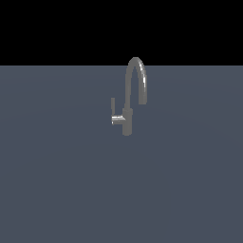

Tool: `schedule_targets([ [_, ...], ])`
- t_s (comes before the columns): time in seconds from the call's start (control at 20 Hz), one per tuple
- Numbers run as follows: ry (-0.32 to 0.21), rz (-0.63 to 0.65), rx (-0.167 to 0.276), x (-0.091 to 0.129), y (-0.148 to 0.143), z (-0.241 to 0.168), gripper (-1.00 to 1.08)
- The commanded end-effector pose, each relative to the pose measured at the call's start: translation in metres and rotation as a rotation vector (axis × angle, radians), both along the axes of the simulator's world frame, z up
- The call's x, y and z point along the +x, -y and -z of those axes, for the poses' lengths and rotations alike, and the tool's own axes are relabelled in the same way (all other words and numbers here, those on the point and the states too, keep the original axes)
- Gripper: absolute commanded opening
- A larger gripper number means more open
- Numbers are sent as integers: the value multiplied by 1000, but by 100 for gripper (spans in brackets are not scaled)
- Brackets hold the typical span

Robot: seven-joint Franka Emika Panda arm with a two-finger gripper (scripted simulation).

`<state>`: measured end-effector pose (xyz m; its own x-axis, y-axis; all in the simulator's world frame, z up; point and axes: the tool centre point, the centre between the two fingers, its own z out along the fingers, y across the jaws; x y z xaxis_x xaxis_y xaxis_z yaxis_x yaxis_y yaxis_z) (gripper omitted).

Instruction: Turn on the faucet by rotating a designated handle.

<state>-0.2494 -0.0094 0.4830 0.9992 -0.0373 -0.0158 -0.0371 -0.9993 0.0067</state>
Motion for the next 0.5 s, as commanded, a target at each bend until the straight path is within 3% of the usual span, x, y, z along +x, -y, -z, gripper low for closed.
schedule_targets([
  [0.0,0,0,0,0,0,0,-100],
  [0.45,27,36,21,8,10,-10,-100],
])
